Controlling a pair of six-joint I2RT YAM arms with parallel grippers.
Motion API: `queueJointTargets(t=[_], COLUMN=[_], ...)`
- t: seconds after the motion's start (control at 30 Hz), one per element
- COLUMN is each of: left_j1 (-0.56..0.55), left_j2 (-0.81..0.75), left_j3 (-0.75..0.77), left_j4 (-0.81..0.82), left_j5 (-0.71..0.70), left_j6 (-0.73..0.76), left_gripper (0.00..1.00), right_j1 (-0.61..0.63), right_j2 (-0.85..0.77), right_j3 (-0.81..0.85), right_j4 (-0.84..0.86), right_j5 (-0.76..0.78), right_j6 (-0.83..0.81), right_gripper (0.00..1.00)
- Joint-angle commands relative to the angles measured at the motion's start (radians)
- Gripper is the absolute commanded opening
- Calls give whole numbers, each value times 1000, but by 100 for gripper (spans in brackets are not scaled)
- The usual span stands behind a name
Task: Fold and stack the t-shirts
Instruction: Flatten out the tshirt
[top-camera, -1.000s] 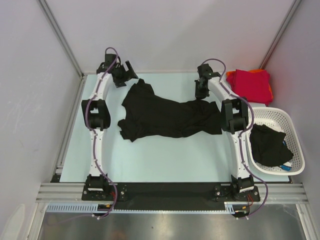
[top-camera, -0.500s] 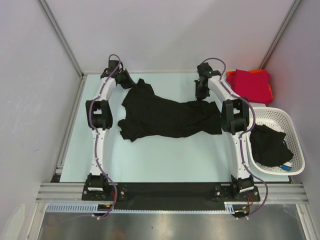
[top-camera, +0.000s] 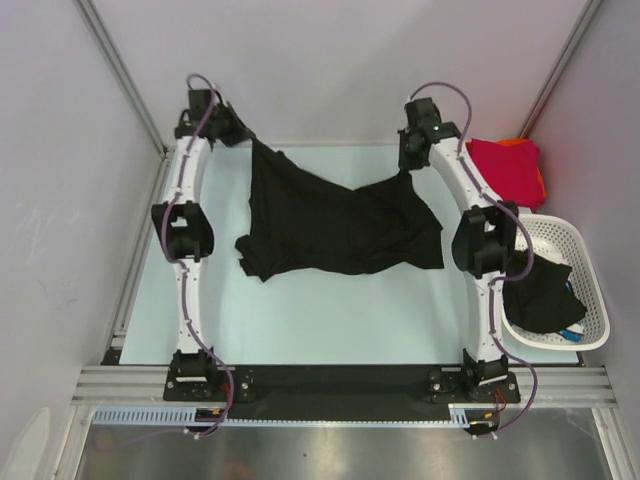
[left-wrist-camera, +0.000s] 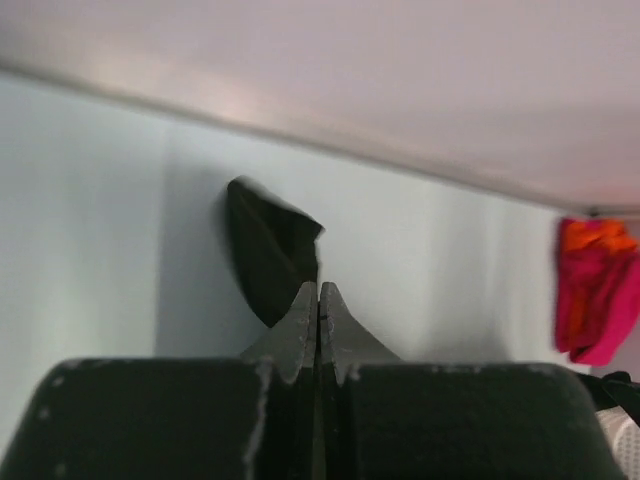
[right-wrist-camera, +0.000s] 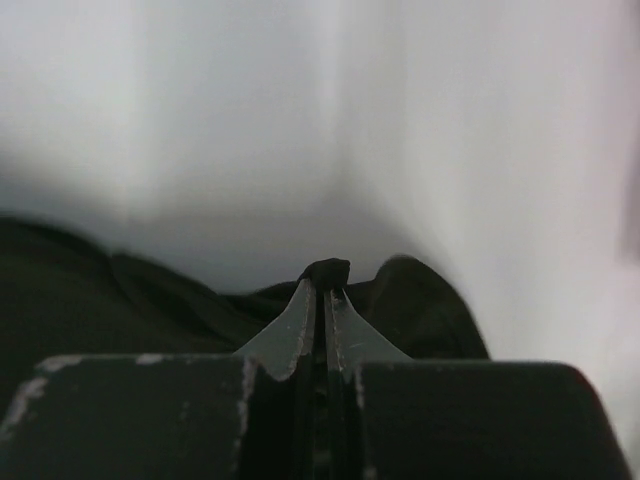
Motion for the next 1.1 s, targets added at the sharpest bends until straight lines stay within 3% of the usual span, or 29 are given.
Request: queueJointTargets(t=[0.0,0.3,0.5,0.63,0.77,0.97,1.07], left_j1=[98,127,126,106,95,95,95], left_j2=[-315,-634,-944,-1299,-1545,-1589,-1526], left_j3=[118,36,-262,-557,-705,-507,-287], left_j4=[53,-6,-50,-97,-191,-407,-490], left_j5=[3,74,41,-101,-232,-312,-318], left_j6=[-14,-30,-23,9,58,150,161], left_gripper=[0,0,0,0,0,0,0], right_j1=[-1,16,39,51,60,60,53], right_j2=[-247,-649,-967,-1122,-1225,-1280,-1273], right_j3=[41,-174,-326,-370,-343,-204,-134], right_j4=[101,172,122,23,-97,-225,-283], right_j5=[81,155,173,170,159,149,143], right_j6=[-52,-80,-97,-91,-78,-58,-57], right_gripper=[0,0,0,0,0,0,0])
